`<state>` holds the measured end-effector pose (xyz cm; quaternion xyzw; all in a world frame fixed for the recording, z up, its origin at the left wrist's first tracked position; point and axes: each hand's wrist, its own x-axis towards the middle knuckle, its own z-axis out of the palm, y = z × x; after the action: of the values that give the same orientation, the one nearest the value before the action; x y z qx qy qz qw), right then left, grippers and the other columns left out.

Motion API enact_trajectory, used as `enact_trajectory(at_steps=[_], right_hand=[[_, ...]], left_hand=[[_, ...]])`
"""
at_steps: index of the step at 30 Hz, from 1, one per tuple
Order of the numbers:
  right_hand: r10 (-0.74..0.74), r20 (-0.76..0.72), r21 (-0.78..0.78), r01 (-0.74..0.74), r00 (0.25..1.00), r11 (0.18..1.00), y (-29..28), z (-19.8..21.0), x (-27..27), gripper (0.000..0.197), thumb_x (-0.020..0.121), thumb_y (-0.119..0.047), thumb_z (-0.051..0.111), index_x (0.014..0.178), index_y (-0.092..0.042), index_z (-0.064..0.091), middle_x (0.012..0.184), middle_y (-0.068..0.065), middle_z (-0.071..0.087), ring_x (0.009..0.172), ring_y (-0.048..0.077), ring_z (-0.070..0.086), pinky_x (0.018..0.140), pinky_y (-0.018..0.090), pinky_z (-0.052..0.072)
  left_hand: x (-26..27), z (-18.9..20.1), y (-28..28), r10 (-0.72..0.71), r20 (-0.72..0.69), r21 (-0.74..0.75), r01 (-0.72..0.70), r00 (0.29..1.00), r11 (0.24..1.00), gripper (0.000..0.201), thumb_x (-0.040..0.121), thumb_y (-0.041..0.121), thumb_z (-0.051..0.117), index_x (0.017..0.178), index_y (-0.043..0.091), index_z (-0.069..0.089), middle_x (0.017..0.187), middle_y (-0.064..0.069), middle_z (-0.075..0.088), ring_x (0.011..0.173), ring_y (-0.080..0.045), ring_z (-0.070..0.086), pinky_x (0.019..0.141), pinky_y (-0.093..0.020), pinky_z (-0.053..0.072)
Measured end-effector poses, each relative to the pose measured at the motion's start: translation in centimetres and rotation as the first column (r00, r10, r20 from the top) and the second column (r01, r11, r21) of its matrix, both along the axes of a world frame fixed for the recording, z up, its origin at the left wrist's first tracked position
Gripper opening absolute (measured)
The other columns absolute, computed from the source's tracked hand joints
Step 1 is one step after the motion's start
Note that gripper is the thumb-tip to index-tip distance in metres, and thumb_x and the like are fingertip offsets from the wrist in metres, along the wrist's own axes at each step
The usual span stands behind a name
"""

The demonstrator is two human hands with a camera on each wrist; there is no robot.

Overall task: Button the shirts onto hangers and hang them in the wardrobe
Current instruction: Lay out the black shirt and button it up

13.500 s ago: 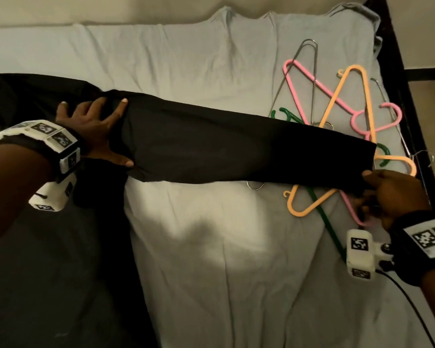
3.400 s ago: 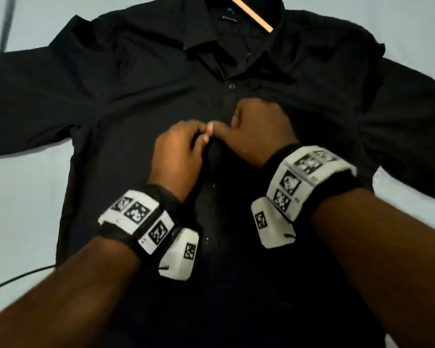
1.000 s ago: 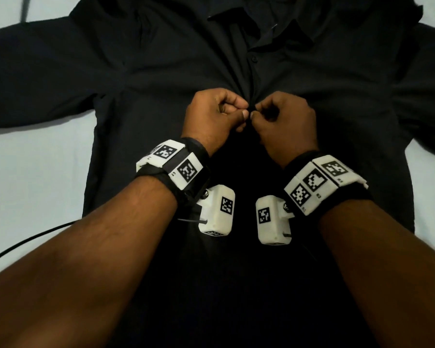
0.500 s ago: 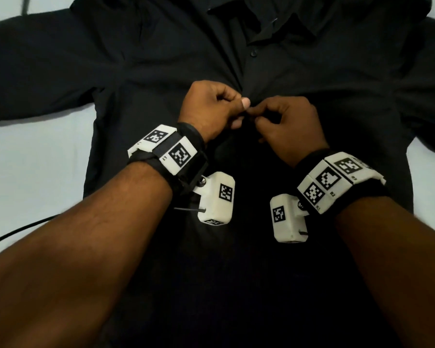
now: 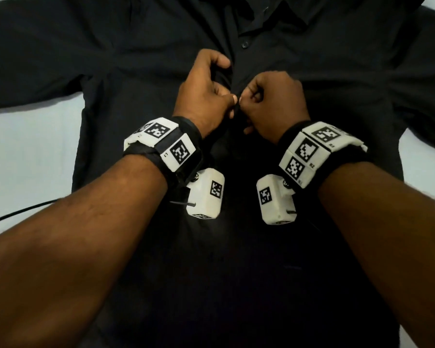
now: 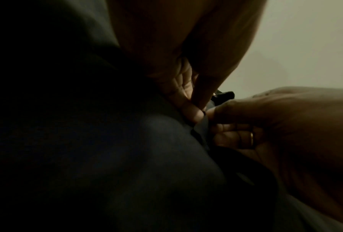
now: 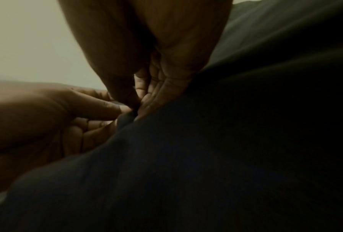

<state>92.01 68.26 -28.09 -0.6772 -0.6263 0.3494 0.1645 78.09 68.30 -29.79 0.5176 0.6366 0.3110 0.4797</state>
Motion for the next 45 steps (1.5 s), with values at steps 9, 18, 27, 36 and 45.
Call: enact_trajectory(at_steps=[9, 18, 27, 36, 45], right_hand=[[0.137, -0.112, 0.036, -0.134, 0.984, 0.99, -0.2, 0.4, 1.5, 0.015, 0.093, -0.001, 0.059, 0.087, -0.015, 0.063, 0.069, 0.001, 0.063, 0.05, 0.012, 0.067, 0.049, 0.033, 0.059], [0.572, 0.494, -0.069, -0.626, 0.655, 0.777, 1.8, 3.5, 0.4, 0.023, 0.099, -0.02, 0.052, 0.115, -0.004, 0.059, 0.113, 0.024, 0.062, 0.106, 0.044, 0.058, 0.074, 0.039, 0.036], [0.288, 0.312, -0.075, -0.279, 0.905, 0.957, 2.4, 2.4, -0.9, 0.024, 0.085, -0.032, 0.071, 0.09, -0.008, 0.067, 0.089, 0.015, 0.071, 0.084, 0.033, 0.07, 0.078, 0.039, 0.059], [0.134, 0.068, -0.001, -0.134, 0.989, 0.991, 0.5, 2.8, 0.4, 0.01, 0.087, -0.014, 0.064, 0.077, -0.015, 0.063, 0.064, -0.003, 0.067, 0.045, -0.009, 0.059, 0.041, 0.006, 0.041], [0.078, -0.166, -0.083, -0.092, 0.983, 0.992, 0.7, 2.8, 1.2, 0.005, 0.087, -0.005, 0.066, 0.083, -0.003, 0.068, 0.066, 0.004, 0.073, 0.052, 0.006, 0.07, 0.05, 0.017, 0.055]], left_hand=[[-0.1, 0.5, 0.0, 0.002, 0.093, -0.073, 0.005, 0.996, 0.997, 0.047, 0.087, -0.01, 0.063, 0.115, 0.016, 0.035, 0.059, -0.007, 0.058, 0.044, -0.014, 0.054, 0.047, -0.024, 0.046], [0.0, 0.1, 0.2, -0.007, 0.091, -0.092, 0.015, 0.996, 0.996, 0.054, 0.081, -0.012, 0.065, 0.116, 0.019, 0.038, 0.059, 0.002, 0.054, 0.051, -0.015, 0.057, 0.061, -0.037, 0.056], [-0.3, 0.0, -0.1, 0.059, -0.025, -0.053, -0.06, 0.998, 0.997, 0.035, 0.076, 0.003, 0.072, 0.096, 0.022, 0.05, 0.063, -0.003, 0.067, 0.055, -0.021, 0.068, 0.059, -0.031, 0.056], [-0.9, 2.5, 1.0, -0.12, 0.094, -0.367, 0.146, 0.988, 0.918, 0.027, 0.098, 0.018, 0.063, 0.073, 0.008, 0.064, 0.06, -0.006, 0.066, 0.052, -0.015, 0.054, 0.05, -0.022, 0.043], [-1.3, 2.9, 1.1, -0.323, -0.147, -0.133, 0.305, 0.935, 0.943, 0.029, 0.092, 0.012, 0.062, 0.064, 0.005, 0.062, 0.06, -0.008, 0.066, 0.046, -0.013, 0.051, 0.047, -0.024, 0.038]])
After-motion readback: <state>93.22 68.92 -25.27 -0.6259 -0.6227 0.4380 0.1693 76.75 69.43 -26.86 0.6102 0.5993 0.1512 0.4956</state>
